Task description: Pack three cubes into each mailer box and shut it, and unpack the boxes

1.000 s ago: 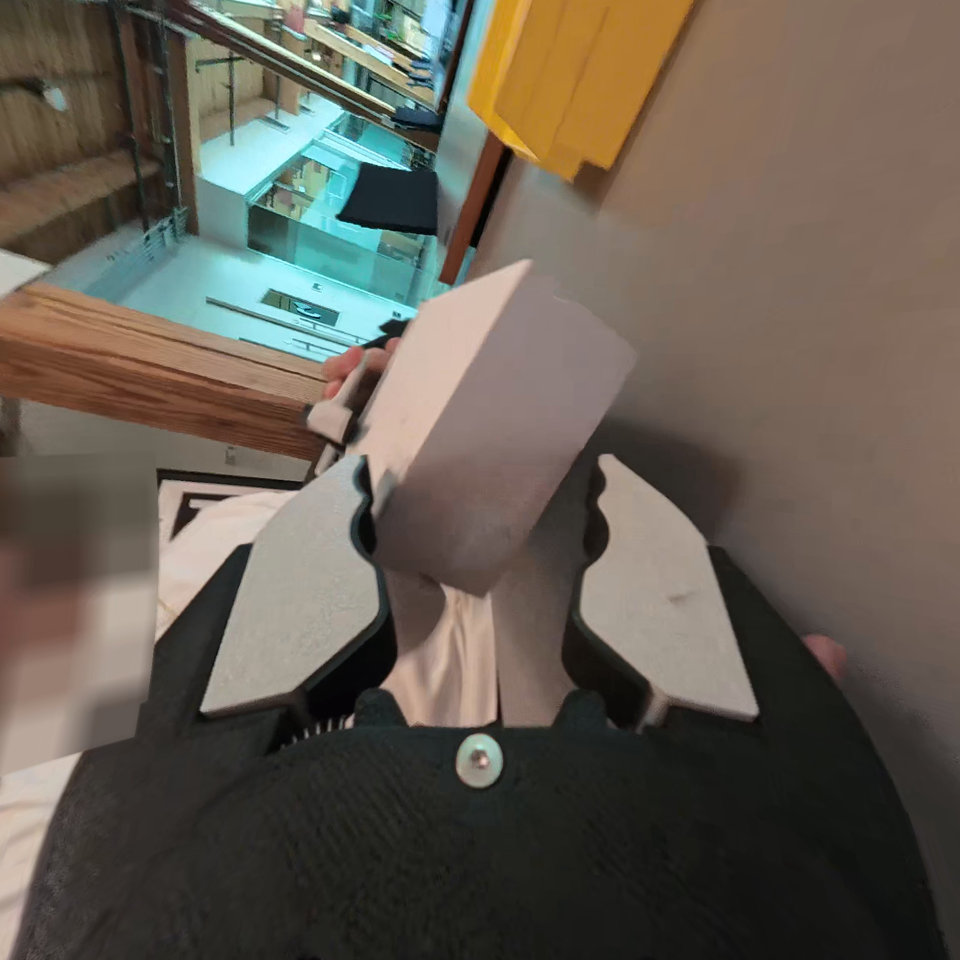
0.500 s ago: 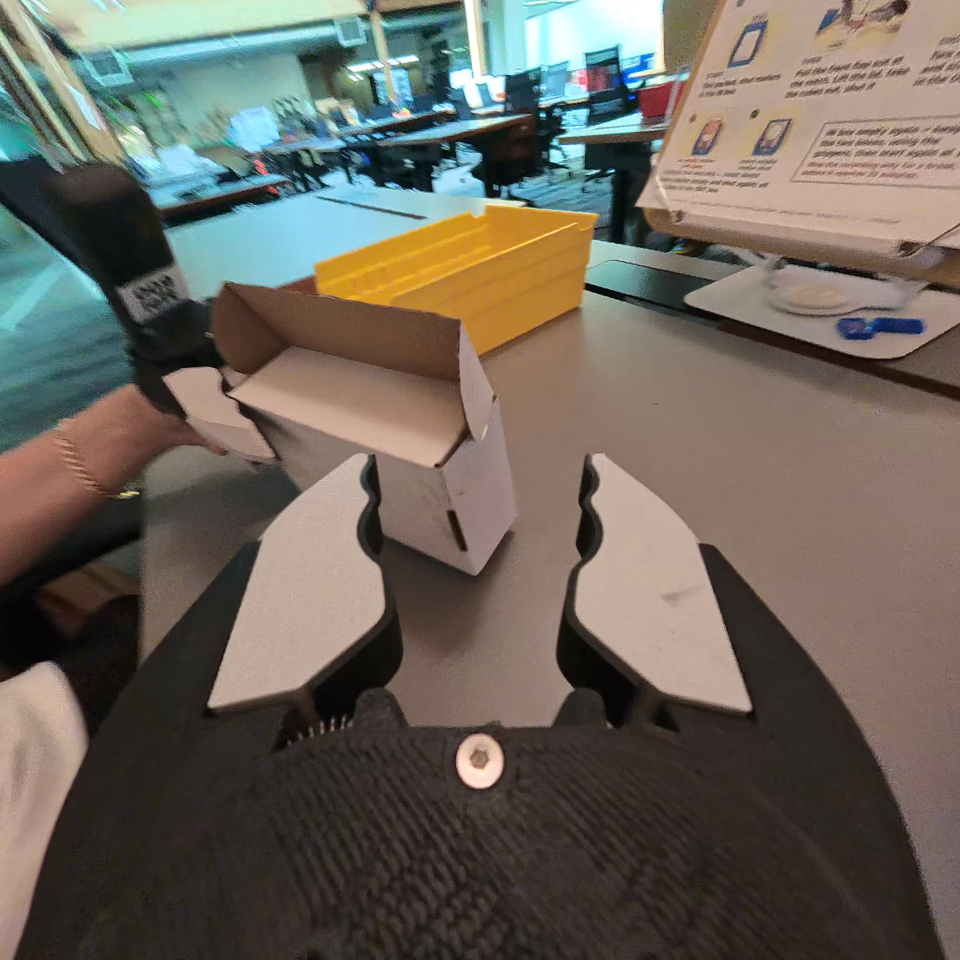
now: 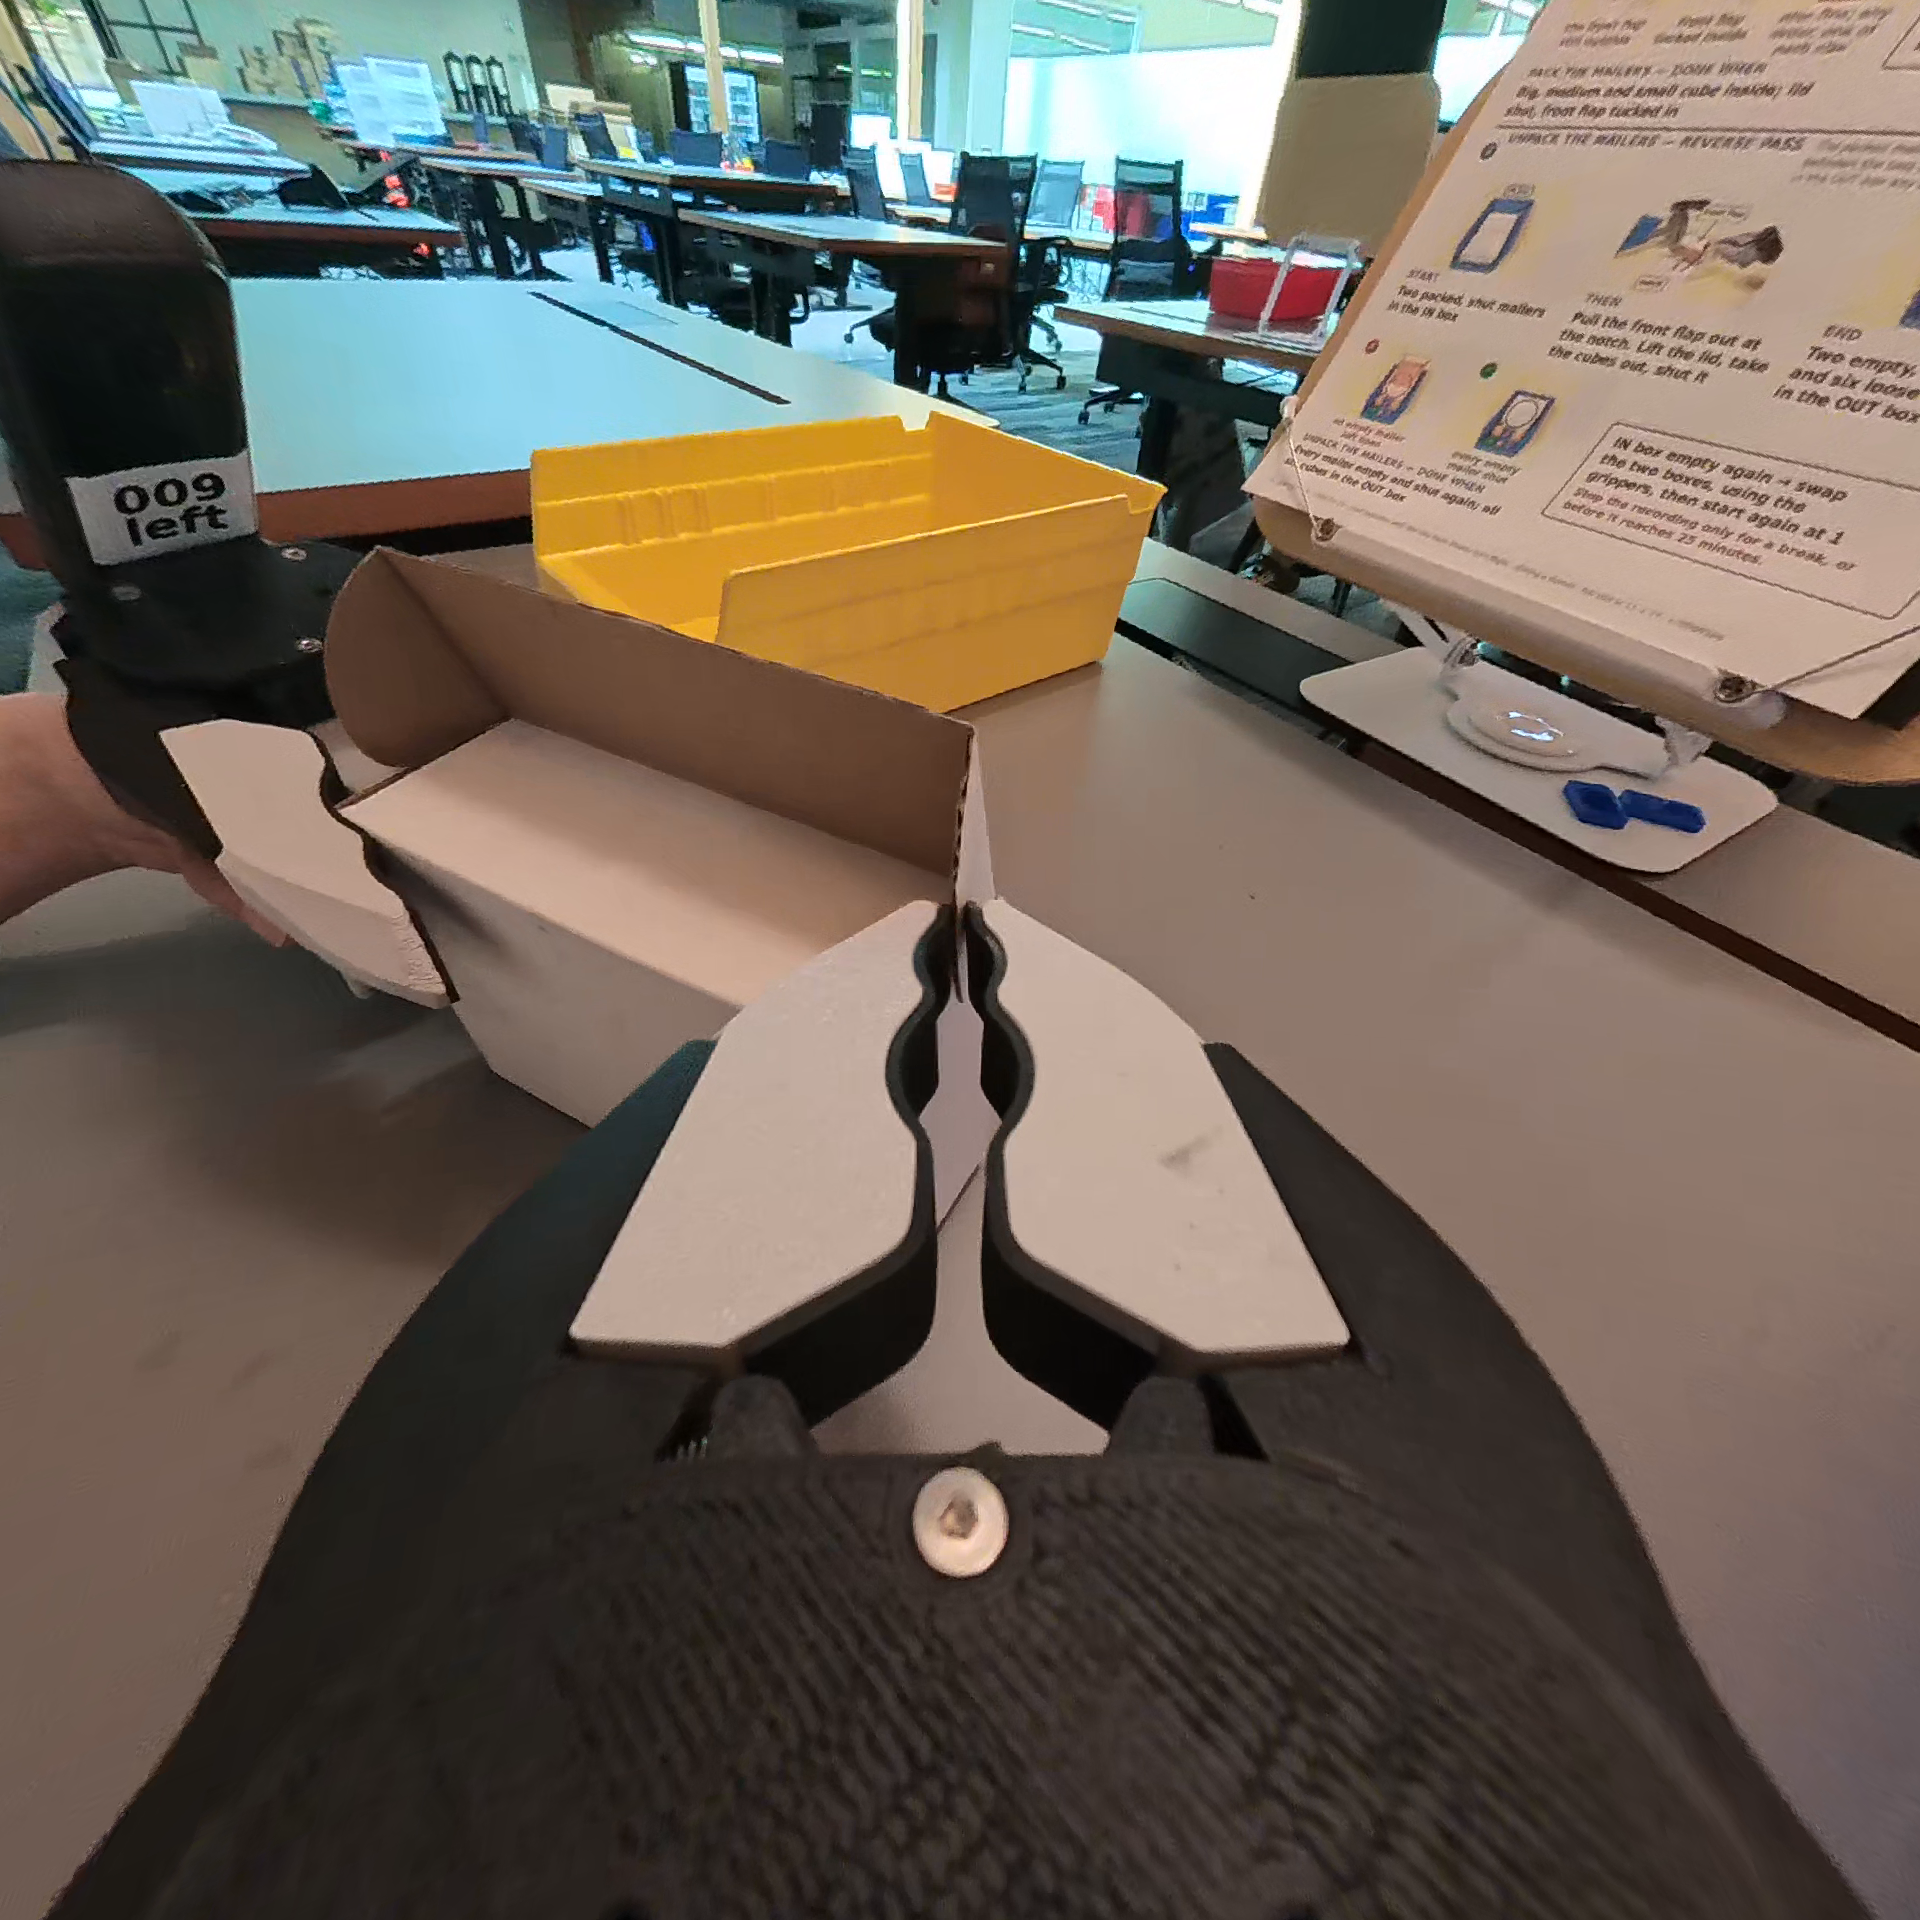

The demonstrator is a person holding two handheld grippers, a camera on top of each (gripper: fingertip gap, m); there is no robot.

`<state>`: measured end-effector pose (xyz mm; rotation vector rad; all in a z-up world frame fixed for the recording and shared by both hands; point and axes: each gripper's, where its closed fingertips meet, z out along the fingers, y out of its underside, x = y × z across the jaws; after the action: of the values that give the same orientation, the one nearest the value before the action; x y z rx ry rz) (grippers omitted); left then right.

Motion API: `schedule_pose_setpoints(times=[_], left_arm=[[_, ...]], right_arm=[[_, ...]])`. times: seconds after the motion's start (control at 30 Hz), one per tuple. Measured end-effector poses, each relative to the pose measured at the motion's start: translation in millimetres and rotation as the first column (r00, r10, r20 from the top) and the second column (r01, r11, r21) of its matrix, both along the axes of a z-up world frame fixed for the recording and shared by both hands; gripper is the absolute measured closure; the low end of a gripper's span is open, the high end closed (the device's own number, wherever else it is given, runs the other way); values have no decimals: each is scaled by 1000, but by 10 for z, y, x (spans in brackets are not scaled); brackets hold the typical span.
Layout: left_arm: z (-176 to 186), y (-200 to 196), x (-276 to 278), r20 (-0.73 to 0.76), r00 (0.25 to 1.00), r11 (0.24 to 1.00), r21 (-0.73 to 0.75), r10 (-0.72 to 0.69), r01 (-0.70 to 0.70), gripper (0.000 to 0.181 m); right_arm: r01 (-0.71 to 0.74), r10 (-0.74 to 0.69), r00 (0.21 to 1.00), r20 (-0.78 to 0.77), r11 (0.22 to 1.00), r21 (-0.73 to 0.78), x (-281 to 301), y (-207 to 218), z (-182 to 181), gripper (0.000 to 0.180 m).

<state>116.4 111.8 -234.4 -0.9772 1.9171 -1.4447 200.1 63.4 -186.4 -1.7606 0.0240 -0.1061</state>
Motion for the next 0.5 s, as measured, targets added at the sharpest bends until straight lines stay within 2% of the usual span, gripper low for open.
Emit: schedule_pose_setpoints(times=[0.13, 0.37, 0.5], left_arm=[[-25, -6, 16, -33, 999, 999, 39, 22, -20, 103], [-82, -27, 58, -100, 992, 992, 107, 79, -69, 105], [-87, -33, 92, -106, 989, 989, 116, 107, -94, 105]], right_arm=[[60, -61, 998, -29, 998, -8, 65, 7, 5, 178], [113, -121, 975, -184, 992, -56, 60, 50, 110, 178], [127, -140, 972, -191, 989, -78, 95, 74, 80, 177]])
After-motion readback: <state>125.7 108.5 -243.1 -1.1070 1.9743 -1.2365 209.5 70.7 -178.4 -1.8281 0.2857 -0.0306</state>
